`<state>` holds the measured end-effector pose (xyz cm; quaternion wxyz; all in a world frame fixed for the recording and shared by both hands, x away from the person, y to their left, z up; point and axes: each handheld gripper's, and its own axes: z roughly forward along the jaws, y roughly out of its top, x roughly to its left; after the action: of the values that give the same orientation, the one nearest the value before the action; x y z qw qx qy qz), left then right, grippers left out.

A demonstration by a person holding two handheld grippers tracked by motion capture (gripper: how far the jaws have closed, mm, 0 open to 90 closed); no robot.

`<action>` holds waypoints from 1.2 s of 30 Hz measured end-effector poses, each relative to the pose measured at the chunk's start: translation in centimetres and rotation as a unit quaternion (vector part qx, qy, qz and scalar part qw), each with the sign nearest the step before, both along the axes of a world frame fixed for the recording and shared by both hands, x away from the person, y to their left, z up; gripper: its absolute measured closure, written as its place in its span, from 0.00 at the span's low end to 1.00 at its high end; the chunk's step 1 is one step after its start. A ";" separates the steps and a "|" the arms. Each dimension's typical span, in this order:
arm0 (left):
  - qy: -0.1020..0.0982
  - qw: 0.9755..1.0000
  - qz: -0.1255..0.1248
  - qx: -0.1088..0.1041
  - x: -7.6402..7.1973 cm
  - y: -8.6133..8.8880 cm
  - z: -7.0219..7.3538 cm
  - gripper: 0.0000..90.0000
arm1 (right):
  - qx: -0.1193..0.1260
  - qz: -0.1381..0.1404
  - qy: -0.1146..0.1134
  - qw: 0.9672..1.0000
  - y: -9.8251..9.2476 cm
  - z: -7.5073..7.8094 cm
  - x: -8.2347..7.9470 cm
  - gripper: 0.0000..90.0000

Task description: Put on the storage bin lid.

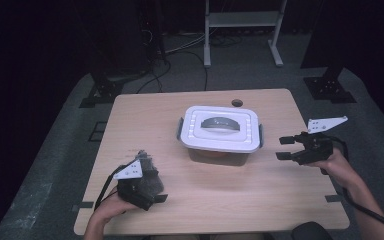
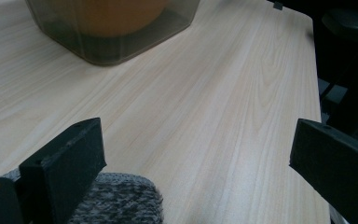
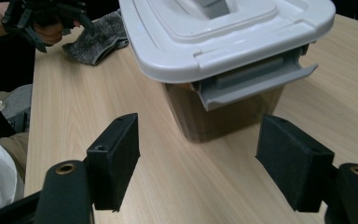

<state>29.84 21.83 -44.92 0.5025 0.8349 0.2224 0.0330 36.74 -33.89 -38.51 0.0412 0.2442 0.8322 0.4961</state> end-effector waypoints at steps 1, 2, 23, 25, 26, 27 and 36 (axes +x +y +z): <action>0.000 1.000 0.000 0.000 0.0 0.0 0.0 0.03 | 0.000 -0.001 0.001 1.000 0.0 -0.1 0.0 0.32; 0.000 1.000 0.001 -0.001 0.0 0.0 0.0 0.02 | 0.001 -0.003 0.004 1.000 -0.2 -0.4 -0.2 0.32; 0.001 1.000 0.001 -0.001 0.0 0.0 -0.1 0.02 | 0.006 -0.011 0.026 1.000 -0.8 -2.9 -1.4 0.31; 0.001 1.000 0.001 0.000 0.0 0.0 0.0 0.02 | 0.008 -0.012 0.027 1.000 -1.0 -3.2 -1.6 0.31; 0.001 1.000 0.001 0.000 0.0 0.0 0.0 0.03 | 0.008 -0.012 0.027 1.000 -1.0 -3.2 -1.6 0.31; 0.001 1.000 0.000 0.001 0.0 0.0 0.0 0.02 | 0.009 -0.014 0.030 0.999 -1.1 -3.5 -1.8 0.31; 0.001 1.000 -0.001 0.001 0.0 -0.1 -0.1 0.02 | 0.009 -0.020 0.036 0.999 -1.5 -4.3 -2.4 0.31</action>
<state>29.83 21.76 -45.01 0.5014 0.8356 0.2223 0.0321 34.35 -35.41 -42.80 0.0193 0.2791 0.8234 0.4938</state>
